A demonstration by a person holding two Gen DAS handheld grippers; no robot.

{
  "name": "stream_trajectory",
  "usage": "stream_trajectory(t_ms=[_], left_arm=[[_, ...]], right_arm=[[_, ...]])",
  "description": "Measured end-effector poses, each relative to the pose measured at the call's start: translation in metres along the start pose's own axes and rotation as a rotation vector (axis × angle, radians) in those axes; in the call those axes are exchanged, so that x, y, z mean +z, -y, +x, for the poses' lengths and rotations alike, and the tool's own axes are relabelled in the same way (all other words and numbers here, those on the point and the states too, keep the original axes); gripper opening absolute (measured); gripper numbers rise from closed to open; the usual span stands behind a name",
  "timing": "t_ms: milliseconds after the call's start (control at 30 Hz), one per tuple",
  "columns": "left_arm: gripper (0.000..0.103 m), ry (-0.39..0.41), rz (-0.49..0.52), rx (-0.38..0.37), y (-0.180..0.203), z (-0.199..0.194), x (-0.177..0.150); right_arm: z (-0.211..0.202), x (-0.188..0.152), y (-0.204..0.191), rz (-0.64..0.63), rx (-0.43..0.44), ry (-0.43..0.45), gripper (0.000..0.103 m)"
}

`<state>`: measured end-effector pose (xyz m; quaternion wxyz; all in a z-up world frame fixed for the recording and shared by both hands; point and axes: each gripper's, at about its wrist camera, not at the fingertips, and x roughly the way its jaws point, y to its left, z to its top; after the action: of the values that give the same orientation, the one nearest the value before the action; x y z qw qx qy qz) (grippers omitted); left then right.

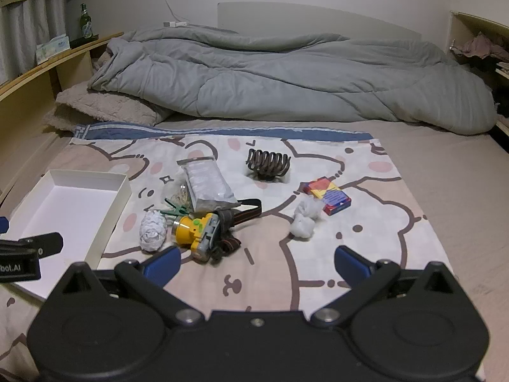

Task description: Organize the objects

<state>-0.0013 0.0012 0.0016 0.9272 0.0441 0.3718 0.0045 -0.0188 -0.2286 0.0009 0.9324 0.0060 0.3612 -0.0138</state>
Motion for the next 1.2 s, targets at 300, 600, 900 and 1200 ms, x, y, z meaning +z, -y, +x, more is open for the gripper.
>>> stream_trajectory(t_ms=[300,600,900,1200], left_arm=[[0.103,0.0,-0.001,0.0,0.0,0.0,0.0],[0.103,0.006,-0.003,0.002,-0.002,-0.001,0.003],[0.103,0.022,0.022,-0.002,0.008,0.014,0.007],[0.103,0.037,0.033,-0.076,0.017,0.04,0.004]], right_arm=[[0.0,0.001,0.0,0.004,-0.001,-0.004,0.103],[0.001,0.001,0.001,0.006,-0.002,-0.004,0.103],[0.014,0.01,0.009,0.047,0.015,0.004,0.103],[0.044,0.03,0.018,0.116,0.038,0.01,0.103]])
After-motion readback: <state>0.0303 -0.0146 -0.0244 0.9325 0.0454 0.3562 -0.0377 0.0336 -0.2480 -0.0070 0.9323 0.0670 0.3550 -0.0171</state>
